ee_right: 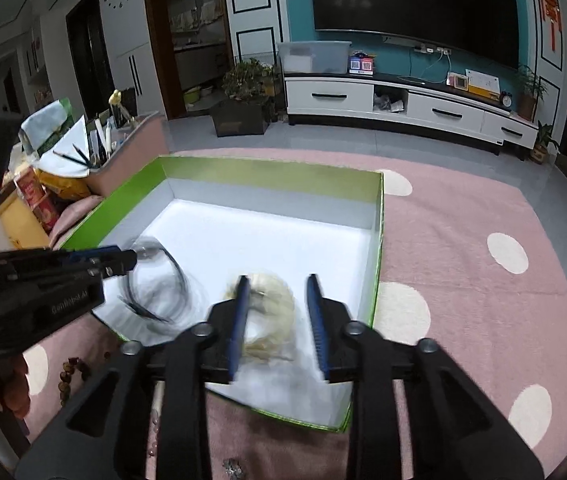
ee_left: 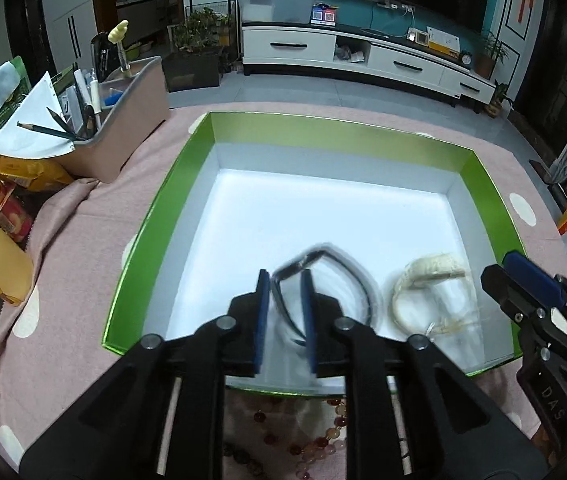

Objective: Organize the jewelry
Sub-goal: 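Carry both watches into the green box and open both tools, then grasp the silver bangle with the left tool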

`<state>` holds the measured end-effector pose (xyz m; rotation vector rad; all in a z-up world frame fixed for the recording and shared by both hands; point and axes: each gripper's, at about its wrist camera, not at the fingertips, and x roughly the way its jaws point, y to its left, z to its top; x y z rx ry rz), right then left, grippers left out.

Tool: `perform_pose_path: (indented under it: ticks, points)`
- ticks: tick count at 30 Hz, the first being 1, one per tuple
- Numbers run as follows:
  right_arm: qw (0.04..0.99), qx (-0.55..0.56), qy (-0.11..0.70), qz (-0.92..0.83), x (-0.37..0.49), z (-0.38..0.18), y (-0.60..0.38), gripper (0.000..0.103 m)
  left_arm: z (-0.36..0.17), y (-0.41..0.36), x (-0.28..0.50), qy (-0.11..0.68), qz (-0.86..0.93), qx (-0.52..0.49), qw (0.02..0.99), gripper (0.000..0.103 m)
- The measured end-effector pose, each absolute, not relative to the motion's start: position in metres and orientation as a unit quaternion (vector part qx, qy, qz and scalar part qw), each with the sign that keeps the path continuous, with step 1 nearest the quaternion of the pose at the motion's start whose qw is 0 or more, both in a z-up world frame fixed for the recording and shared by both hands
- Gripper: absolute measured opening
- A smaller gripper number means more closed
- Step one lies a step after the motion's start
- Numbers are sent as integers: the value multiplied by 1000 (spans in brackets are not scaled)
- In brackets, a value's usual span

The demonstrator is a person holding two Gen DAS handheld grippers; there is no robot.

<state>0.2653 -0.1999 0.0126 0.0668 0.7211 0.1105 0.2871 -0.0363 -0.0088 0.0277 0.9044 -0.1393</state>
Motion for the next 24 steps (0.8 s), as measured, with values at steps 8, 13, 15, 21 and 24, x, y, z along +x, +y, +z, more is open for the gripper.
perform_pose_path:
  ticks: [8, 13, 15, 21, 24]
  points:
    - [937, 68, 337, 55, 230, 27, -222, 42, 8, -26, 263, 417, -70, 9, 906, 54]
    - [934, 85, 341, 57, 197, 31, -234, 47, 21, -17, 232, 408, -75, 1, 910, 65]
    - [932, 92, 344, 60, 182, 32, -235, 51, 24, -14, 216, 408, -82, 1, 909, 70]
    - [925, 98, 360, 72, 137, 26, -235, 55, 20, -10, 161, 422, -108, 15, 900, 79]
    - [923, 98, 363, 76, 116, 24, -232, 56, 13, -5, 136, 434, -120, 16, 893, 79]
